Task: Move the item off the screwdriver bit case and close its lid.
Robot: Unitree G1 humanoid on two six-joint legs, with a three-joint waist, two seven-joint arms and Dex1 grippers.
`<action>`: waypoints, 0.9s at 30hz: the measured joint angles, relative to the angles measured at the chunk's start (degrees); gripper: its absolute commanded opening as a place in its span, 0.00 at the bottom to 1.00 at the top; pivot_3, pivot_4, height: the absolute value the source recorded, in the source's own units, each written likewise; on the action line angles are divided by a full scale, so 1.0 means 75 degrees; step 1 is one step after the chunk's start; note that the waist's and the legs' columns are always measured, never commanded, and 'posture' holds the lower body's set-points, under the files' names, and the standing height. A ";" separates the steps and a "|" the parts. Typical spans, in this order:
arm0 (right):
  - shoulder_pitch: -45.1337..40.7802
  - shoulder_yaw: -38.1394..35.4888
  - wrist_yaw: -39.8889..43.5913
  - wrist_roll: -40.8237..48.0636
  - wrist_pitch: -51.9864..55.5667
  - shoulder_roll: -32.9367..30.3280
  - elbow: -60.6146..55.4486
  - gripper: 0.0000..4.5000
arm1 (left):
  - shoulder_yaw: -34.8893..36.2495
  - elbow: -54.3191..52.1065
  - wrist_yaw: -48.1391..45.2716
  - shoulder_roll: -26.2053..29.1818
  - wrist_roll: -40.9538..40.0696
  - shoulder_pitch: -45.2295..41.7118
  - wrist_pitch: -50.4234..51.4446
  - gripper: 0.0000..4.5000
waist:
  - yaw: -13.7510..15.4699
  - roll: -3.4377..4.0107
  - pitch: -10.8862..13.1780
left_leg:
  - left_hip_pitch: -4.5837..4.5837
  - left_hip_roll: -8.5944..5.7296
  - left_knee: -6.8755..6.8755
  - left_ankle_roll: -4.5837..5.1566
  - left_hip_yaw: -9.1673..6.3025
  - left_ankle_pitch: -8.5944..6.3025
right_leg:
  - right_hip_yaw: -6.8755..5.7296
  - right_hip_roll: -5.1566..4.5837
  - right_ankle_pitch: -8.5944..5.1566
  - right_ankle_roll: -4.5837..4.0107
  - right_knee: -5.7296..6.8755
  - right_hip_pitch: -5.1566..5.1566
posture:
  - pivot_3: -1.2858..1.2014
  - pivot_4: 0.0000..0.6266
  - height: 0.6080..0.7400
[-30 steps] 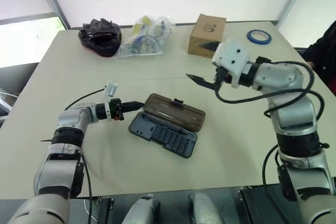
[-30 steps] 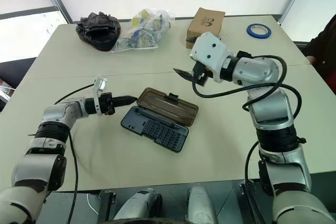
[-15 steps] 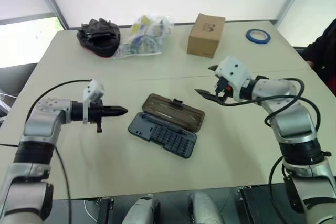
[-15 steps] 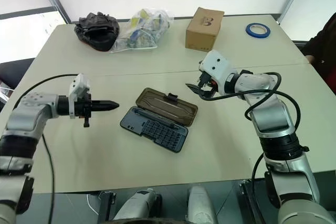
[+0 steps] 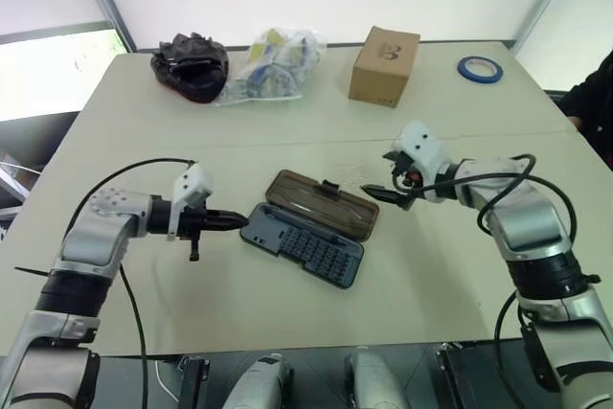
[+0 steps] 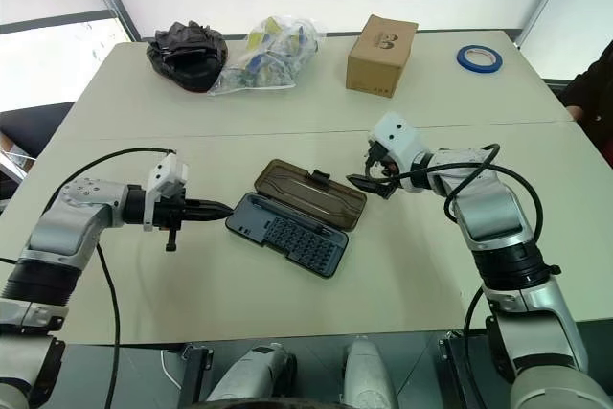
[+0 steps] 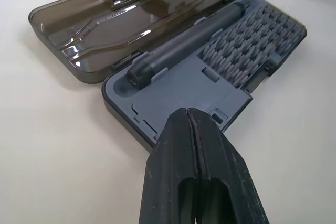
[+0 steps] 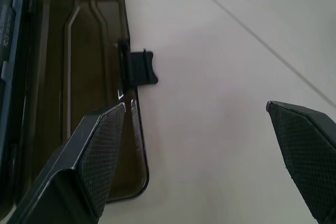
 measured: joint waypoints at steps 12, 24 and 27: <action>-0.0610 0.1231 0.0647 -0.0116 -0.0578 0.0306 0.2147 0.33 | 0.0044 -0.0278 0.0474 -0.0238 -0.0062 -0.0078 0.0068 0.00 | -0.0087 -0.0020 -0.0012 | 0.0007 0.0005 0.0001 0.0000 0.0000 0.0000 | -0.0001 0.0003 0.0000 0.0000 0.0002 0.0006 | 0.52 0.24 1.00; -0.1548 0.2594 0.1005 -0.1614 -0.4347 0.0306 0.4090 0.00 | 0.0434 -0.1011 0.1033 -0.0206 -0.0292 0.0437 0.0417 0.00 | -0.0166 -0.0056 -0.0036 | 0.0152 0.0006 -0.0004 0.0001 -0.0001 -0.0001 | 0.0001 0.0010 0.0000 0.0000 -0.0010 0.0152 | 0.52 0.24 1.00; -0.1960 0.3221 0.0363 -0.2604 -0.6376 0.0238 0.4875 0.00 | 0.0467 -0.1164 0.1035 -0.0118 -0.0389 0.0568 0.0468 0.00 | -0.0160 -0.0057 -0.0036 | 0.0164 0.0006 0.0003 -0.0008 0.0013 0.0005 | 0.0011 0.0012 0.0000 0.0000 -0.0009 0.0162 | 0.52 0.24 1.00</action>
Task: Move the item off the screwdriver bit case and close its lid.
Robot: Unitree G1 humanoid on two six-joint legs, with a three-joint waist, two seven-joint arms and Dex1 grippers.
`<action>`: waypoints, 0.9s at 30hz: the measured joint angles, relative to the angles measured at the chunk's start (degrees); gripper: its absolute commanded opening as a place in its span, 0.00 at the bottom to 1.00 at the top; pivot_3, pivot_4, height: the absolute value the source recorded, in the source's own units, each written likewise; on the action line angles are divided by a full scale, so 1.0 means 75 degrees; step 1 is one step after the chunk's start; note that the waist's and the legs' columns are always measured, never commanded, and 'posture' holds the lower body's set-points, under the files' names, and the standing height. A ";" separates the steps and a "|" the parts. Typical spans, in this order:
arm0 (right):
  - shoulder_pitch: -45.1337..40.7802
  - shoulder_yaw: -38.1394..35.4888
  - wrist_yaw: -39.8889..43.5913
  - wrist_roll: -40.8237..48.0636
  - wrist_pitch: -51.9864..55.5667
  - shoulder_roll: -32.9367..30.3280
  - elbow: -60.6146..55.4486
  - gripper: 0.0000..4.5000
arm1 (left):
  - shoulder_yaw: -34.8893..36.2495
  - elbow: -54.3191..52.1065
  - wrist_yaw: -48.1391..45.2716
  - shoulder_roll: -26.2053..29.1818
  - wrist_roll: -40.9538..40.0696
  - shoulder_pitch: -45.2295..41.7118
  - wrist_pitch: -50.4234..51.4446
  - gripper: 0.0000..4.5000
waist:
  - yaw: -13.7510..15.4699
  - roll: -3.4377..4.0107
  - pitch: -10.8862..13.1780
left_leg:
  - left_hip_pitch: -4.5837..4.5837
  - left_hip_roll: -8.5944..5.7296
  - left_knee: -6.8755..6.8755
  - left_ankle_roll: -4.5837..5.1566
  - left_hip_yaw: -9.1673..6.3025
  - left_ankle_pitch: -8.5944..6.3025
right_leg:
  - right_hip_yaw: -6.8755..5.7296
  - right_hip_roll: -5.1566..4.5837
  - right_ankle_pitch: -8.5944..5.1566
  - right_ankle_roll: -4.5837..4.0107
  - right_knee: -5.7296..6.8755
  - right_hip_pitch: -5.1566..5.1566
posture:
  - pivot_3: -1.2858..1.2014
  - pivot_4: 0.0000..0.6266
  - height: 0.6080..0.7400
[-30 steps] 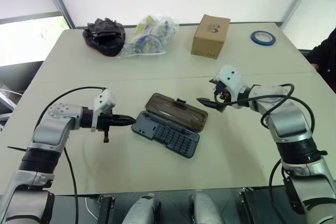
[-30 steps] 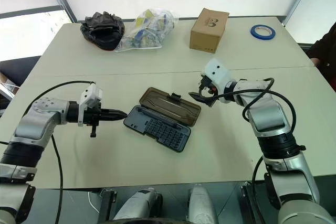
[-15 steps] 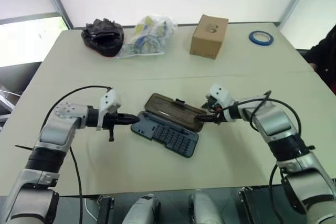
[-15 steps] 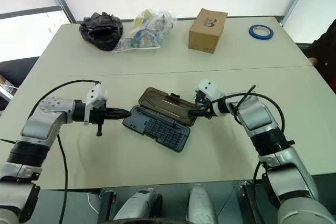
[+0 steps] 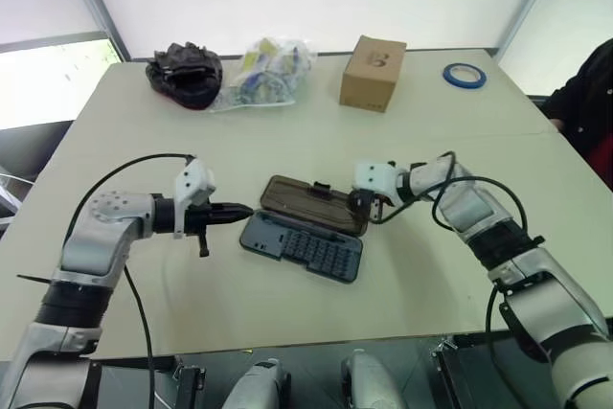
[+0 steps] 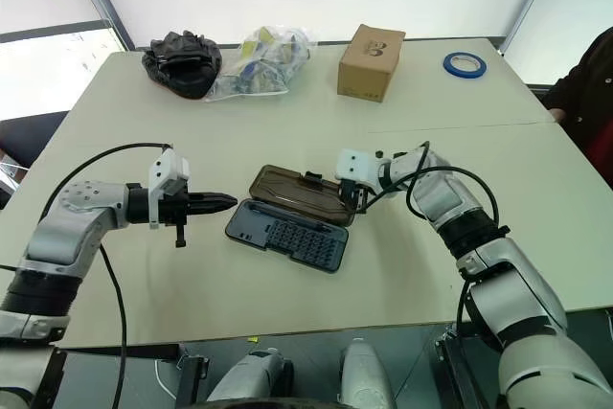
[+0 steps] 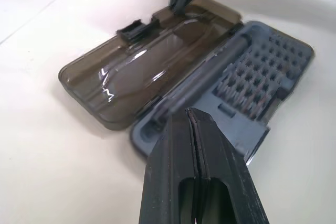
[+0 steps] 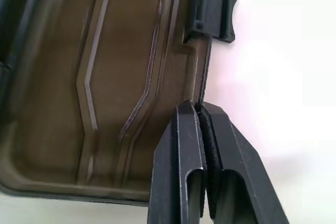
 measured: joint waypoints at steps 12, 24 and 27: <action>-0.1348 0.0596 -0.1809 -0.1914 -0.3283 0.0301 0.2716 0.00 | -0.0069 -0.0094 -0.0020 0.0082 -0.0017 0.0170 0.0083 0.00 | 0.0167 0.0005 0.0003 | -0.0029 0.0000 -0.0019 -0.0001 -0.0006 0.0001 | 0.0001 0.0007 0.0000 -0.0001 0.0002 -0.0044 | 0.52 0.24 1.00; -0.1305 -0.0267 -0.0813 -0.1450 -0.2160 0.0697 0.2926 0.00 | -0.0185 -0.0227 0.0010 0.0014 -0.0009 0.0290 0.0068 0.00 | 0.0171 0.0006 0.0004 | -0.0029 0.0004 -0.0019 0.0000 -0.0009 0.0001 | 0.0003 0.0009 0.0000 -0.0001 0.0001 -0.0040 | 0.52 0.24 1.00; -0.0868 -0.0634 -0.0466 -0.1266 -0.1561 0.0633 0.2045 0.00 | -0.0215 -0.0227 0.0018 0.0004 -0.0009 0.0295 0.0067 0.00 | 0.0161 0.0007 0.0004 | -0.0034 0.0004 -0.0026 0.0001 -0.0009 0.0000 | 0.0003 0.0008 0.0000 -0.0001 0.0002 -0.0052 | 0.52 0.24 1.00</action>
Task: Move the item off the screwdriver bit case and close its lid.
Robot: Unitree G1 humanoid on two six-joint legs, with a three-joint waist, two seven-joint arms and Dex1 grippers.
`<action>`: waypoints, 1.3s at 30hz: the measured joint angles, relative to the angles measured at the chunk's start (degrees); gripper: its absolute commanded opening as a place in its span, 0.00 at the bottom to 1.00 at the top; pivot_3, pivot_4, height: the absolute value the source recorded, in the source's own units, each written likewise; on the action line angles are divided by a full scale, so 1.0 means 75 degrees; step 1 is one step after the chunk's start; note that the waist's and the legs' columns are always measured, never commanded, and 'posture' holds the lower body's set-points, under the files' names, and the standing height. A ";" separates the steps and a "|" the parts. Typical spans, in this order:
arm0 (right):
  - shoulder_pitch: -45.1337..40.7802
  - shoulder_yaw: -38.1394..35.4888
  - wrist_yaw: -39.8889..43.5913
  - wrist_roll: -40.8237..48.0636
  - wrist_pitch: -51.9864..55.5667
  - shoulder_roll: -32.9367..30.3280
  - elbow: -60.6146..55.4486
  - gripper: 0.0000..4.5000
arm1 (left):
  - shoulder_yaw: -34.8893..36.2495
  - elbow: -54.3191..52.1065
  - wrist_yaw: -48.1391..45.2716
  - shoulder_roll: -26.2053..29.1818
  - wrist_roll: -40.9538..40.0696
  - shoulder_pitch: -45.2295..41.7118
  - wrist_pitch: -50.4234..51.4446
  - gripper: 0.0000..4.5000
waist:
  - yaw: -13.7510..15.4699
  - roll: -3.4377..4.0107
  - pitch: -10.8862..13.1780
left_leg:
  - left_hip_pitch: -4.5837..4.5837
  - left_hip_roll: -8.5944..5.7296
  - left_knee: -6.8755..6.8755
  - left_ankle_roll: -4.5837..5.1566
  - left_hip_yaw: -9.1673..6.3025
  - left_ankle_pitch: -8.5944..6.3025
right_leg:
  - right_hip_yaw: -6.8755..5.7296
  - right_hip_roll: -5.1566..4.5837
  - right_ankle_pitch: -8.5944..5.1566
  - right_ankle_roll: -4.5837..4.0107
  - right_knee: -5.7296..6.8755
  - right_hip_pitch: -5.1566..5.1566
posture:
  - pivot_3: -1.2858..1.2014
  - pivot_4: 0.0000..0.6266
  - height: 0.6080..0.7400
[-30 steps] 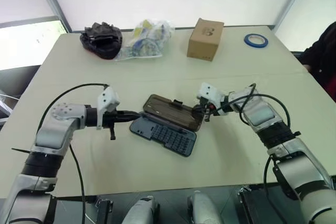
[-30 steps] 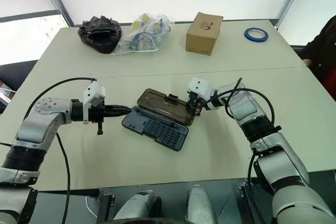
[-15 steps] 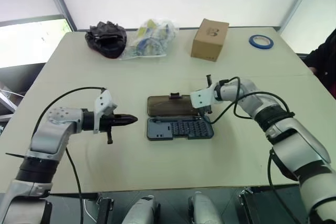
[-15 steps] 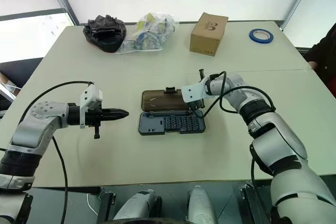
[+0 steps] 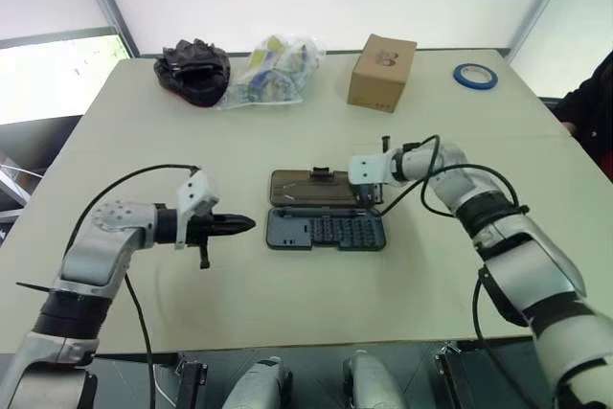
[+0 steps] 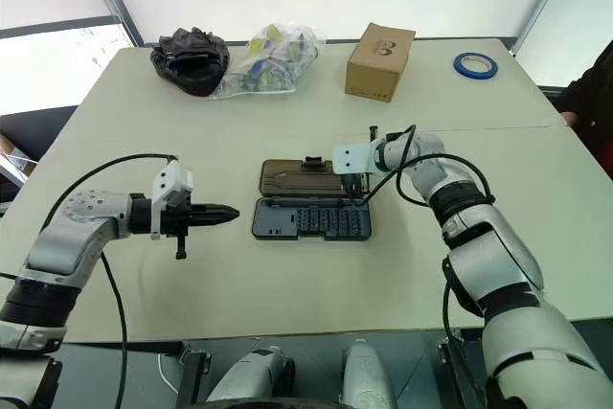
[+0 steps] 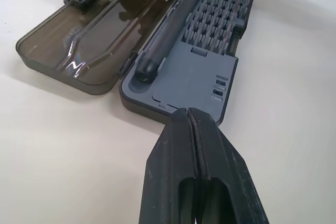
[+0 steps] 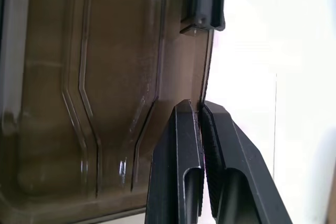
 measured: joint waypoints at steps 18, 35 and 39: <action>0.1412 -0.0376 0.1056 0.0105 0.1199 -0.0303 -0.3036 0.00 | -0.0076 0.0244 -0.0021 -0.0128 0.0005 -0.0135 -0.0131 0.00 | 0.0006 0.0001 0.0001 | -0.0007 0.0004 -0.0026 0.0001 0.0001 -0.0002 | -0.0003 -0.0002 0.0000 0.0000 -0.0004 -0.0018 | 0.52 0.24 1.00; 0.1706 -0.1297 0.1534 0.0747 0.4233 -0.0559 -0.5427 0.94 | 0.0227 -0.0620 0.0105 -0.0018 -0.0606 0.0010 0.0499 0.00 | 0.0017 0.0014 0.0012 | -0.0065 0.0004 -0.0003 0.0004 -0.0002 -0.0003 | -0.0002 -0.0005 0.0000 0.0000 -0.0004 -0.0056 | 0.52 0.24 1.00; 0.1710 -0.2032 0.1834 0.1623 0.5947 -0.0586 -0.6780 0.94 | 0.0036 -0.1500 -0.0122 0.0198 -0.0792 0.0527 0.0687 0.00 | 0.0012 0.0022 0.0016 | -0.0070 0.0005 -0.0008 0.0004 -0.0002 -0.0003 | -0.0003 -0.0005 0.0000 0.0000 -0.0004 -0.0062 | 0.52 0.24 1.00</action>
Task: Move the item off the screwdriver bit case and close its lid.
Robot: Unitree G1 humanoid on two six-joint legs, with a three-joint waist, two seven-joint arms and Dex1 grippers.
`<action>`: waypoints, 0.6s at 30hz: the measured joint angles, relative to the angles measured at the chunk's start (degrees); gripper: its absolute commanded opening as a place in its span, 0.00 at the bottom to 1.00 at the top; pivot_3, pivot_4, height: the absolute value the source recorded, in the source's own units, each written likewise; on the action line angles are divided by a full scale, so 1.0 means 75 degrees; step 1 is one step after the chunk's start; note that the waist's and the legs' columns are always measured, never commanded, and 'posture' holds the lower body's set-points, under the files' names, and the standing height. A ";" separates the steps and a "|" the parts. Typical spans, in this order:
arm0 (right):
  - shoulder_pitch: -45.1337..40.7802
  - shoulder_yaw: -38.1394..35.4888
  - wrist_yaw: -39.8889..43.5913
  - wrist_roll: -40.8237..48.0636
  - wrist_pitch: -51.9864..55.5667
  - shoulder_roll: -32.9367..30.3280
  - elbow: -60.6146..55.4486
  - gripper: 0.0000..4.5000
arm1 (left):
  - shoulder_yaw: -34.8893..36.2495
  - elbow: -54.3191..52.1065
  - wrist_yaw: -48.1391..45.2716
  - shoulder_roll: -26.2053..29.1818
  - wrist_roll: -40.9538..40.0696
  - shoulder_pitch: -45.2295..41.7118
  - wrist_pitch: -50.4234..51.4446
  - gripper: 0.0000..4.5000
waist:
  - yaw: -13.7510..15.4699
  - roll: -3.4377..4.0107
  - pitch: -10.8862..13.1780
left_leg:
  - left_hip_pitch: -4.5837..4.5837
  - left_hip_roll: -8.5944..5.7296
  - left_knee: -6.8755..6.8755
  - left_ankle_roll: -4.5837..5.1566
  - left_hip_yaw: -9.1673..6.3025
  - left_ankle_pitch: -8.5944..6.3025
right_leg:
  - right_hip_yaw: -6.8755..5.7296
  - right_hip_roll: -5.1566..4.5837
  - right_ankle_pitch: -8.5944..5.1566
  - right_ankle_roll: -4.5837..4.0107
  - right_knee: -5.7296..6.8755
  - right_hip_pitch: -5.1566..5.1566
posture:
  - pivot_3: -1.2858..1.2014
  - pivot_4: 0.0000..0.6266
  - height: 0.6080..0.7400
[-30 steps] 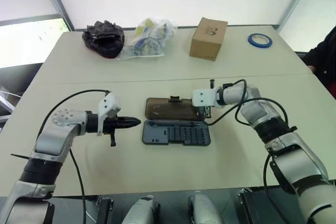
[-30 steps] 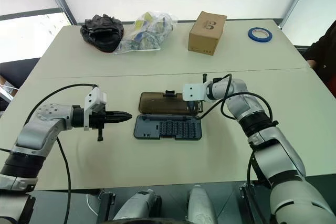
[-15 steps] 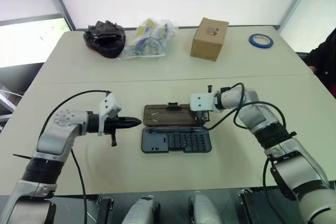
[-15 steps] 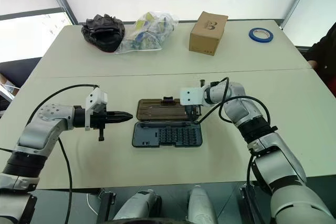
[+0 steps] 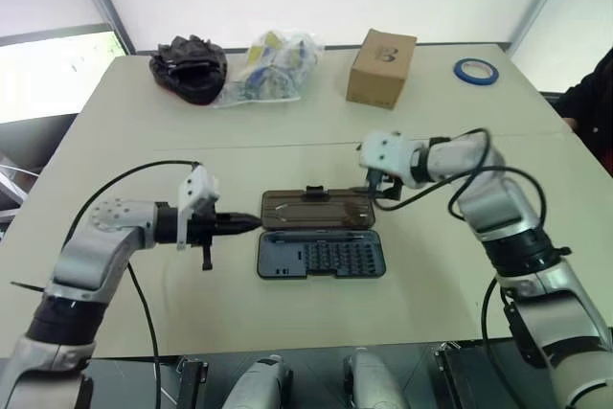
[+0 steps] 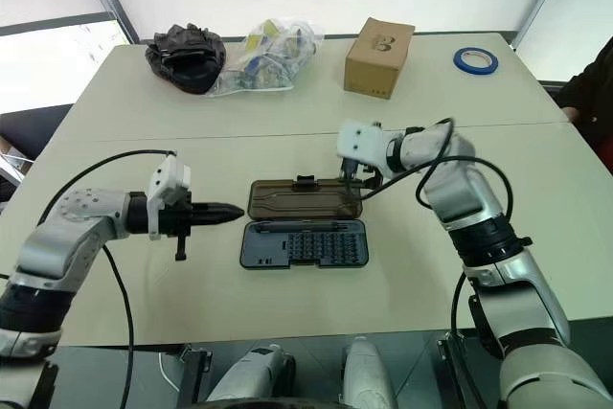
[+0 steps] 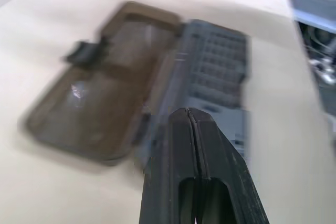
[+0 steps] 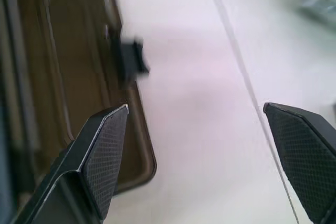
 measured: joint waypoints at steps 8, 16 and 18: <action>0.0241 0.0142 -0.0357 0.0200 0.0424 -0.0058 -0.0089 0.94 | -0.0963 0.0061 -0.0107 -0.0157 0.0507 0.0168 -0.0513 0.00 | 0.0059 0.0002 0.0002 | -0.0009 -0.0005 0.0016 0.0002 0.0002 -0.0001 | 0.0000 -0.0005 0.0000 0.0000 -0.0005 0.0002 | 0.52 0.24 1.00; 0.0371 0.0289 -0.0636 0.0296 0.0362 -0.0068 0.0170 0.94 | -0.1401 0.0602 0.0177 -0.0485 0.1181 -0.0251 -0.0930 0.00 | 0.0033 0.0002 0.0002 | -0.0009 -0.0004 0.0015 0.0001 0.0003 -0.0001 | -0.0002 -0.0004 0.0000 0.0000 -0.0004 0.0000 | 0.52 0.24 1.00; 0.0384 0.0308 -0.0680 0.0300 0.0268 -0.0069 0.0326 0.94 | -0.1669 0.0748 0.0120 -0.0371 0.1595 -0.0277 -0.1479 0.00 | 0.0035 0.0001 0.0001 | -0.0008 -0.0004 0.0015 0.0001 0.0003 -0.0001 | -0.0003 -0.0004 0.0000 0.0000 -0.0004 0.0001 | 0.52 0.24 1.00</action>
